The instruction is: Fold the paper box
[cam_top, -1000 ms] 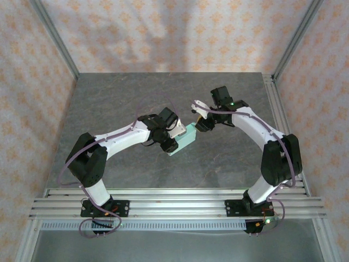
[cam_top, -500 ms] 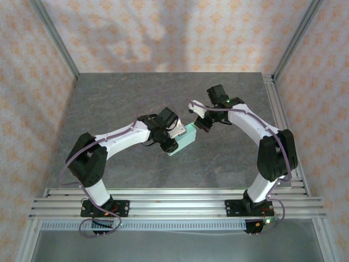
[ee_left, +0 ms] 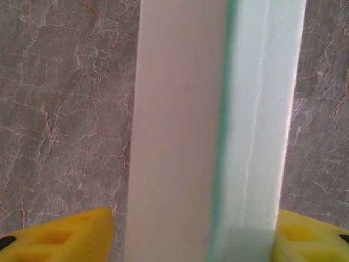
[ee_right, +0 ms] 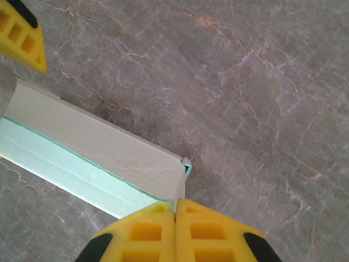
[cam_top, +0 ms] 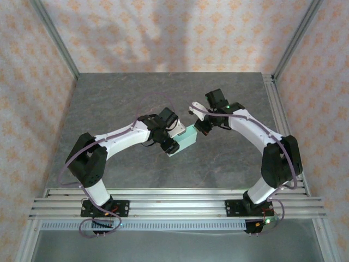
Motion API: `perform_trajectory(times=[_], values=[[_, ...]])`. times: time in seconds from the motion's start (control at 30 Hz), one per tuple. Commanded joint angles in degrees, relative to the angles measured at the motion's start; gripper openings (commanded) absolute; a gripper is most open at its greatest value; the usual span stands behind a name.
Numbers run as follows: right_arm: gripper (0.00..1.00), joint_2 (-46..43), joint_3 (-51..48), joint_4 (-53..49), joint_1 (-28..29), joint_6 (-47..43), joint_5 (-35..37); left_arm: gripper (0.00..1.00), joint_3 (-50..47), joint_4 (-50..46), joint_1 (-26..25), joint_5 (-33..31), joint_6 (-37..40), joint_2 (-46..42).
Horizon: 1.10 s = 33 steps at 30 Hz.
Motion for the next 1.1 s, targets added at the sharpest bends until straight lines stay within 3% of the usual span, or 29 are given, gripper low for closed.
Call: perform_trajectory(times=[0.0, 0.33, 0.77, 0.9, 1.07], values=[[0.00, -1.9, -0.1, -0.1, 0.8, 7.5, 4.3, 0.58, -0.1, 0.1, 0.1, -1.5, -0.8, -0.9], [0.00, -4.0, 1.2, -4.2, 3.7, 26.2, 12.1, 0.55, -0.3, -0.5, 0.1, -2.6, -0.3, 0.1], [0.00, -4.1, 0.6, -6.9, 3.7, 43.9, 10.9, 0.52, -0.5, 0.2, -0.1, -4.6, -0.1, 1.3], [0.00, -4.6, 0.1, -6.8, 3.8, 45.8, 10.0, 0.52, -0.4, 0.3, -0.3, -5.0, 0.0, 1.8], [0.00, -7.7, -4.6, -3.5, 3.9, 38.9, 11.5, 0.52, -0.6, 0.6, -0.4, -4.7, 0.2, 1.7]])
